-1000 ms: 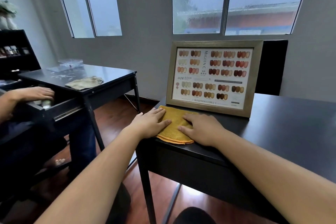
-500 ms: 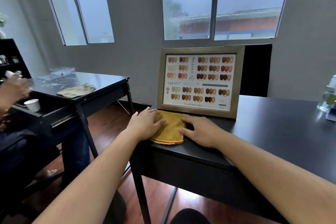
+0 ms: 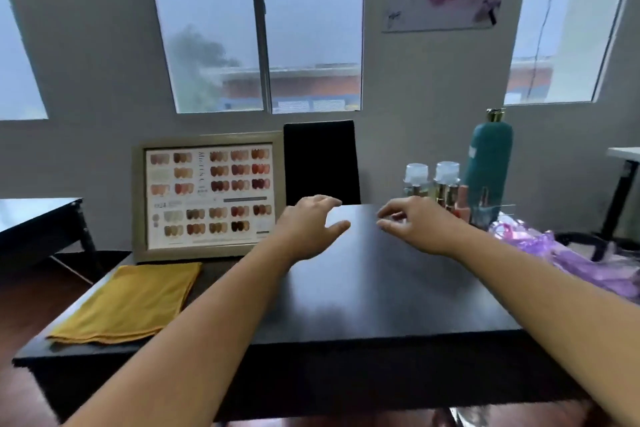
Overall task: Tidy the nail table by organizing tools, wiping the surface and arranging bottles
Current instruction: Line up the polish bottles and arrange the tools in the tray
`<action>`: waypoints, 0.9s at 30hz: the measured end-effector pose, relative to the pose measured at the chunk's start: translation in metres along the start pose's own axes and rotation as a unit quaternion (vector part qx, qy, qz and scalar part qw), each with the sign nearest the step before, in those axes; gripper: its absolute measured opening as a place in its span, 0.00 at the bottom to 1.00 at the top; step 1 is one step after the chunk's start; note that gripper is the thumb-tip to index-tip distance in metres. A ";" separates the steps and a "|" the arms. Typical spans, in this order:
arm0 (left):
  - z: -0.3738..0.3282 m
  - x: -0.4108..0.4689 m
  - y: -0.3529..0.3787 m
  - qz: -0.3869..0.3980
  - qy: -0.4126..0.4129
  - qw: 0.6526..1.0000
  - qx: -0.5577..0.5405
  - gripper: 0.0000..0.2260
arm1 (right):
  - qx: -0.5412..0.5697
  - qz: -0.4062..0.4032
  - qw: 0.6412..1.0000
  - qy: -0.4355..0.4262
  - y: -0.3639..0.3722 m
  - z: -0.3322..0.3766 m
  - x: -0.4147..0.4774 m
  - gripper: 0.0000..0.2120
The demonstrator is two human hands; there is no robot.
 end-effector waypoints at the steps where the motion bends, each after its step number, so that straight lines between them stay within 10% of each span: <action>1: -0.016 0.013 0.004 0.001 0.009 1.000 -0.008 0.24 | -0.009 -0.016 1.000 0.010 -0.017 -0.014 0.000 0.12; 15: -0.133 0.214 0.066 0.019 0.078 0.995 -0.052 0.26 | -0.015 -0.248 0.956 0.154 -0.163 -0.185 0.069 0.18; 21: -0.151 0.280 0.109 0.093 0.101 0.990 -0.010 0.28 | 0.091 -0.196 0.955 0.202 -0.148 -0.237 0.112 0.40; 27: -0.156 0.305 0.132 0.180 0.128 0.975 0.030 0.27 | 0.180 -0.139 0.951 0.210 -0.133 -0.252 0.137 0.35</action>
Point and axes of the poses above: each hand's wrist, its own x-axis towards the middle knuckle, its own y-axis out of the palm, z = x × y, the point moved 3 cm from there along x, towards the middle knuckle, and after that the axes turned 5 degrees about -z, right-handed, at the moved point
